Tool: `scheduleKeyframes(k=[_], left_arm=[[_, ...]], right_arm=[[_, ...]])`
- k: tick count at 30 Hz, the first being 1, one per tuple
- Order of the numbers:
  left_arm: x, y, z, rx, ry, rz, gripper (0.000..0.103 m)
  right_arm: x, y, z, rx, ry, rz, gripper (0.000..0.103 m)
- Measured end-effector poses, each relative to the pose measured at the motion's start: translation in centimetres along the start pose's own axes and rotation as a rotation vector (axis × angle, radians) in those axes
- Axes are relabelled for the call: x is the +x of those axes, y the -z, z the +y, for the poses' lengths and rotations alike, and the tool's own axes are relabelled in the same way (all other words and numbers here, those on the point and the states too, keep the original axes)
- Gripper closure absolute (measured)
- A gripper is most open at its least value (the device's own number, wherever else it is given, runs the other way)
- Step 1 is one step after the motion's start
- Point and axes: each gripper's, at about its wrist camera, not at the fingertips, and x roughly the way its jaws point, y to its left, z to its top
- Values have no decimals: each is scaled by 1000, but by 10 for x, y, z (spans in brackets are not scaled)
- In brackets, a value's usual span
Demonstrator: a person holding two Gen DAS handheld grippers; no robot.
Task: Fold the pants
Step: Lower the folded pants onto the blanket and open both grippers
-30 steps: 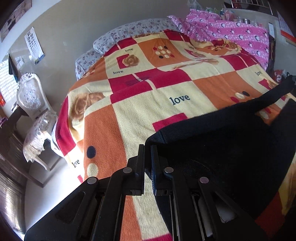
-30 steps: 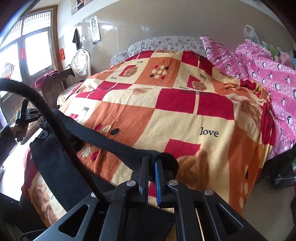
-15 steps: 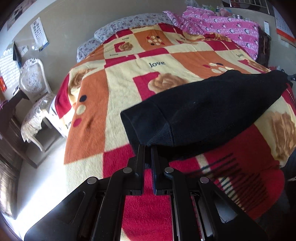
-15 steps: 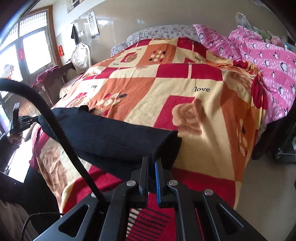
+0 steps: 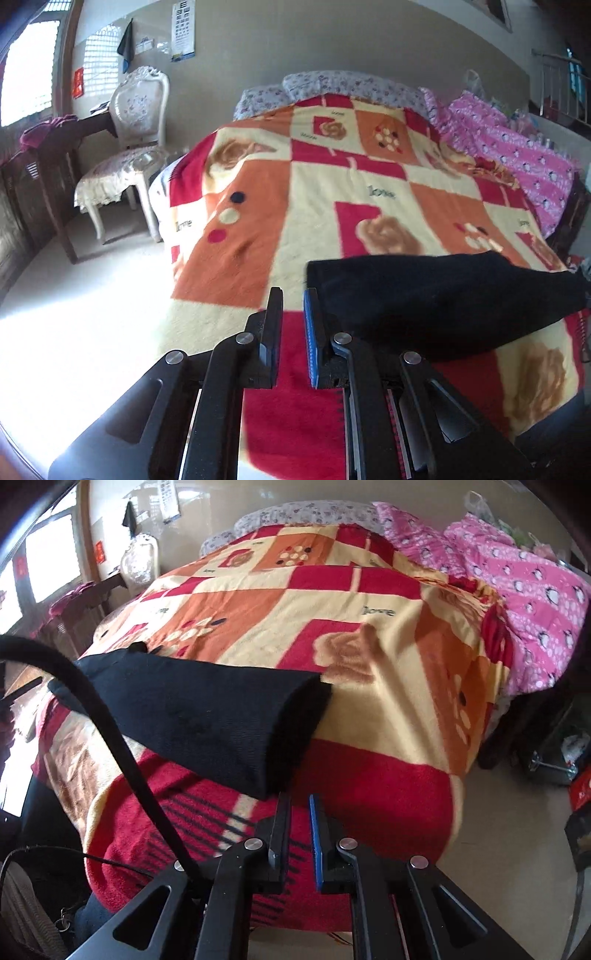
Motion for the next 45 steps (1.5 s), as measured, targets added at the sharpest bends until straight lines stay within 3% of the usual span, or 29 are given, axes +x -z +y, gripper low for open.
scheduleKeyframes(k=[2, 4, 6, 9, 11, 13, 16, 20, 21, 26, 29, 32, 33, 34, 36, 39, 42, 45], left_arm=[[0, -6, -27, 18, 79, -11, 94], [9, -4, -55, 43, 153, 9, 84], [26, 5, -79, 77, 195, 46, 84], [69, 24, -84, 55, 118, 184, 84], [77, 30, -75, -4, 140, 176, 83], [79, 27, -73, -32, 142, 195, 83], [82, 25, -78, -19, 117, 192, 83], [93, 18, -75, -61, 111, 182, 83], [96, 16, -75, -69, 111, 180, 83], [96, 15, -77, -79, 88, 172, 83], [86, 5, -71, -155, 106, 193, 83], [68, -10, -62, -244, 127, 130, 83], [65, -15, -59, -269, 130, 114, 78], [66, -18, -55, -291, 131, 112, 65], [76, -19, -50, -335, 114, 148, 52], [112, -13, -58, -269, 59, 283, 53], [123, -17, -78, -86, -65, 250, 52], [129, -22, -86, -59, -118, 257, 52]], right_arm=[[-7, -2, -12, 48, 62, -17, 94], [-20, -7, -18, 95, 126, -65, 93], [-34, -15, -14, 109, 139, -140, 91], [-44, -29, 6, 89, 82, -224, 89], [-41, -37, 27, 56, 29, -247, 84], [-30, -44, 48, 6, -29, -238, 72], [4, -52, 68, -49, -14, -178, 71], [60, -57, 40, 92, -8, -63, 70], [61, -58, 30, 127, -47, -126, 70], [67, -65, 27, 117, -21, -107, 69], [65, -62, 38, 72, 3, -114, 62], [65, -60, 42, 89, -14, -135, 43], [64, -61, 46, 87, -23, -131, 31], [65, -62, 54, 77, -19, -117, 20], [68, -65, 69, 59, 22, -79, 11], [72, -70, 88, 83, 99, -36, 9], [70, -67, 97, 148, 132, -59, 9], [68, -56, 100, 197, 172, -141, 9]])
